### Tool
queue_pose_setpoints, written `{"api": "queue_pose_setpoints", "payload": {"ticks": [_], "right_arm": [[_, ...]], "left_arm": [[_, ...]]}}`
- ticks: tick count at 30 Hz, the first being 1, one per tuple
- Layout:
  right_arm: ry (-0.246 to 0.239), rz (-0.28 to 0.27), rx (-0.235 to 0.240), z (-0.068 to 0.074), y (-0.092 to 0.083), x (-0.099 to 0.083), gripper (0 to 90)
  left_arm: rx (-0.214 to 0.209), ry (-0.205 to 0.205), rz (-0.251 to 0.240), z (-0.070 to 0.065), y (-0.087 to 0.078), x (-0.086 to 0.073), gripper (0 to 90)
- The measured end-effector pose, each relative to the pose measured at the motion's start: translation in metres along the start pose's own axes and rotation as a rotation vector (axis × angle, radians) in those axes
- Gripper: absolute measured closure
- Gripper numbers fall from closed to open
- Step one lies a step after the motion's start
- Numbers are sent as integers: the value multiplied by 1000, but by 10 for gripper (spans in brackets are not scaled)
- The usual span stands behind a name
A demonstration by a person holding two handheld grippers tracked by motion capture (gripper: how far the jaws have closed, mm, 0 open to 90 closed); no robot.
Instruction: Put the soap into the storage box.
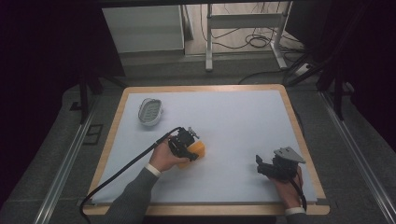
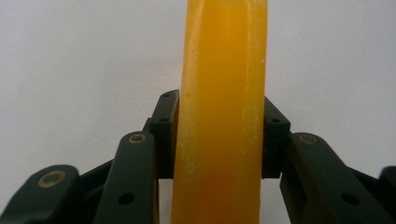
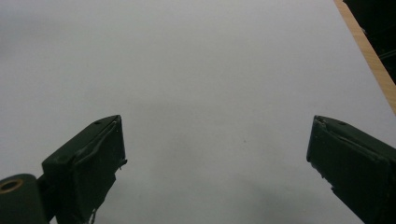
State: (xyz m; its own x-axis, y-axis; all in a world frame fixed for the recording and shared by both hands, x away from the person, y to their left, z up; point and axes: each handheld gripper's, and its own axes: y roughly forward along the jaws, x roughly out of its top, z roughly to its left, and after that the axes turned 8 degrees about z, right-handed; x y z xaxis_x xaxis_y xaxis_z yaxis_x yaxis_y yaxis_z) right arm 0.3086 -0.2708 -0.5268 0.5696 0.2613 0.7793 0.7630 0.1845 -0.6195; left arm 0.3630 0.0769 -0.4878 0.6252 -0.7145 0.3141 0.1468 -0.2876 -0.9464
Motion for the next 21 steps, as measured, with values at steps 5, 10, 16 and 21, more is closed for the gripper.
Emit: {"api": "queue_pose_setpoints", "payload": {"ticks": [5,10,16,21], "right_arm": [[1,-1,1,0,0,0,44],[-5,2,0,0,0,0,44],[-4,-2,-4,1,0,0,44],[1,1,0,0,0,0,44]], "left_arm": [[20,-25,-50,4,-4,-3,611],[7,-32,-79,8,-15,-6,611],[10,-47,-125,14,-32,-12,611],[7,-42,-119,20,-38,-13,611]]}}
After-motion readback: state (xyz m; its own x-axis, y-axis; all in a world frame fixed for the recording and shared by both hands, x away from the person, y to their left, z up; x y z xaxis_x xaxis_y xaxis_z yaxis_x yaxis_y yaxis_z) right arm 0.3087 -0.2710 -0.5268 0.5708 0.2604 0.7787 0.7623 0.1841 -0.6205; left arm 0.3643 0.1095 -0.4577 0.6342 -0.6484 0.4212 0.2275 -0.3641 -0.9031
